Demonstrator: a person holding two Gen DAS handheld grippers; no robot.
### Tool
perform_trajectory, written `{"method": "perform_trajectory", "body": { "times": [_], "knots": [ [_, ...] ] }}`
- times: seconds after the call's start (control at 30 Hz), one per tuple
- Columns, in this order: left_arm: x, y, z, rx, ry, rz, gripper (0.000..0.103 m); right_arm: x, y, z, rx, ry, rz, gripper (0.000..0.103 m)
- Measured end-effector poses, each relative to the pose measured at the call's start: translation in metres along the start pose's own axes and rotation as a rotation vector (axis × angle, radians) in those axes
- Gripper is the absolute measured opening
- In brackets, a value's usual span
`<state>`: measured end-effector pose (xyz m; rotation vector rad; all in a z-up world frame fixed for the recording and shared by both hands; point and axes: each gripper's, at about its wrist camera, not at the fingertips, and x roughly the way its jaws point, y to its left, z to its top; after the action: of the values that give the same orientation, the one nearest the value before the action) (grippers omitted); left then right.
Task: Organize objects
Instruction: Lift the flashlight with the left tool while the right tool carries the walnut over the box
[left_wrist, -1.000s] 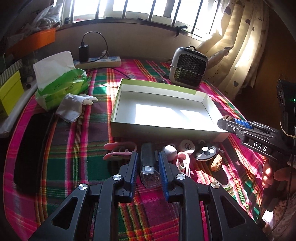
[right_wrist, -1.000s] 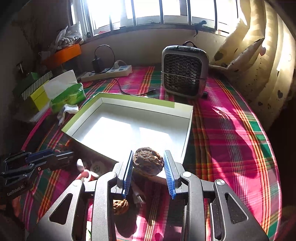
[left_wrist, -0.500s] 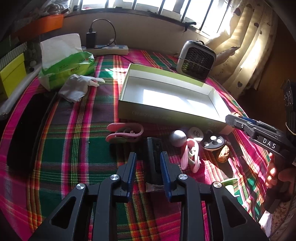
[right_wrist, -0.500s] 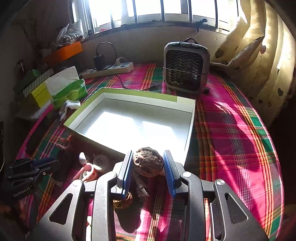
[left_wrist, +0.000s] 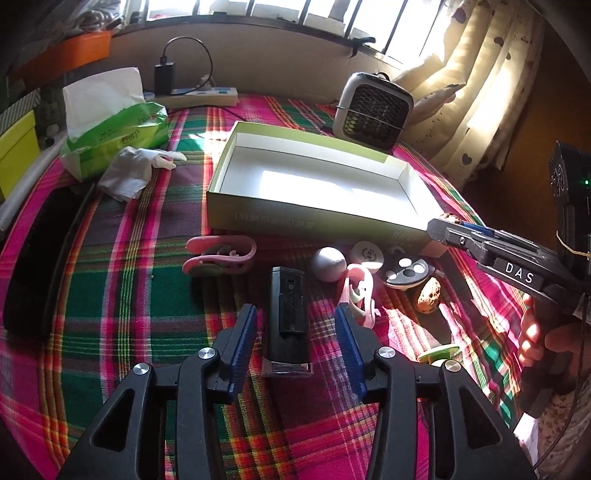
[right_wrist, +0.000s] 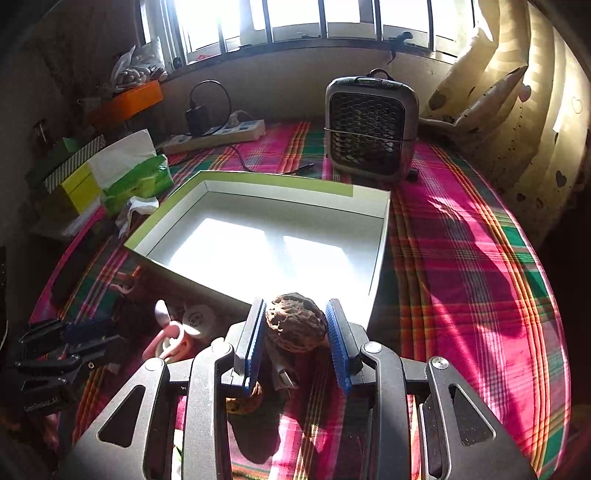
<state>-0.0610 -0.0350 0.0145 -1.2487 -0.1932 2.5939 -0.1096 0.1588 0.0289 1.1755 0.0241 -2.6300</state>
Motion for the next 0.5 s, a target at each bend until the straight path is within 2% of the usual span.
{"method": "perform_trajectory", "body": {
  "times": [0.23, 0.37, 0.43, 0.5],
  "knots": [
    [0.01, -0.002, -0.003, 0.022, 0.035, 0.045, 0.042, 0.0, -0.001, -0.002, -0.004, -0.002, 0.001, 0.034],
    [0.013, -0.003, -0.001, 0.036, 0.029, 0.073, 0.04, 0.0, 0.0, -0.002, -0.005, -0.001, -0.001, 0.034],
    [0.014, -0.003, 0.0, 0.042, 0.027, 0.098, 0.028, 0.0, 0.0, -0.002, -0.004, -0.001, 0.0, 0.034],
    [0.015, -0.001, 0.002, 0.043, 0.029, 0.097, 0.025, 0.001, 0.0, -0.001, -0.004, 0.0, 0.0, 0.034]
  ]
}}
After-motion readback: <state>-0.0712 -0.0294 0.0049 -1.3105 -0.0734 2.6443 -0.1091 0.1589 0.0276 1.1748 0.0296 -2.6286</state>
